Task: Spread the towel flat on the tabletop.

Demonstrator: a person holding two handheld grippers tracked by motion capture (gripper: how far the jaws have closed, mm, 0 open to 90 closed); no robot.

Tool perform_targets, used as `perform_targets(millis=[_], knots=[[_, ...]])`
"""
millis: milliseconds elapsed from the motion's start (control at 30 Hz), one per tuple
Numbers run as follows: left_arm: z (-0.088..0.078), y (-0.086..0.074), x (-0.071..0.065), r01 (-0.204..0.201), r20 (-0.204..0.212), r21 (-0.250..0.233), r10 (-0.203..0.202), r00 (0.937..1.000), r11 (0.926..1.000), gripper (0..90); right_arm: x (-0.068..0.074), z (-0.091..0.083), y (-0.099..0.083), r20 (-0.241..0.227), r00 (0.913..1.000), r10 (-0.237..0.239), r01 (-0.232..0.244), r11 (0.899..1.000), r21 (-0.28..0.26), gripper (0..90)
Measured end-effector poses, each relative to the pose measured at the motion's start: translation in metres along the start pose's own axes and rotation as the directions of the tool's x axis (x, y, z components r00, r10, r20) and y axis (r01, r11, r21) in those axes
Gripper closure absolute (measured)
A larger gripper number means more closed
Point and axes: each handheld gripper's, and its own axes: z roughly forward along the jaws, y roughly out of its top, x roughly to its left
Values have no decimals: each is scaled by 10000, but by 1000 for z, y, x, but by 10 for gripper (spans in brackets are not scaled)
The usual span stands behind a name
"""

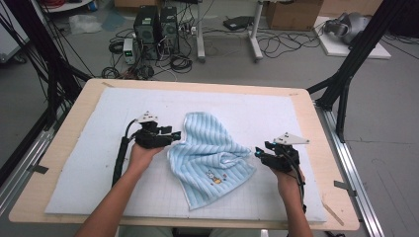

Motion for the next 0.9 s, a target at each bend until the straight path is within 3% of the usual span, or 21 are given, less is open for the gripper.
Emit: perform_targets(millis=[100, 167, 233, 267, 300, 333, 433, 467, 567, 633, 733, 900], knots=[[22, -5, -6, -297, -237, 1011, 323, 9992, 9944, 453, -3, -2, 0, -147, 9993, 341, -344, 9991, -256, 513], [30, -9, -11, -529, -251, 1433, 571, 9981, 9883, 483, -5, -3, -1, -185, 9991, 395, -400, 9987, -301, 511], [29, -8, -16, -1144, -590, 1657, 1256, 9903, 9795, 549, -5, -3, -2, -194, 9991, 378, -384, 9989, -283, 510], [28, -8, -16, -1330, -541, 1822, 1450, 9880, 9742, 632, -5, -2, -2, -219, 9990, 391, -397, 9988, -272, 510], [26, -8, -16, -1593, -490, 2005, 1723, 9838, 9667, 770, -5, -2, -2, -230, 9990, 383, -388, 9989, -247, 510], [24, -7, -16, -1703, -410, 2163, 1832, 9822, 9614, 838, -5, -1, -2, -227, 9990, 393, -397, 9990, -202, 511], [14, -8, -17, -2040, -443, 2392, 2206, 9744, 9493, 869, -3, -1, -2, -240, 9994, 263, -267, 9995, -146, 511], [10, -8, -18, -2174, -410, 2314, 2328, 9717, 9483, 870, -3, 0, -2, -277, 9993, 257, -262, 9995, -160, 511], [-7, -12, -17, -2134, -413, 1922, 2251, 9735, 9579, 872, -2, 1, -1, -290, 9992, 262, -267, 9995, -167, 511], [-19, -17, -14, -2122, -388, 1940, 2237, 9739, 9578, 871, -1, 1, -1, -376, 9988, 304, -313, 9993, -215, 511], [-39, -25, -10, -2046, -435, 1675, 2146, 9757, 9644, 872, 1, 1, 2, -638, 9968, 487, -518, 9975, -482, 529], [-68, -39, 1, -1574, -590, 1255, 1657, 9844, 9795, 872, 7, 7, 10, -779, 9960, 427, -465, 9978, -469, 553]])
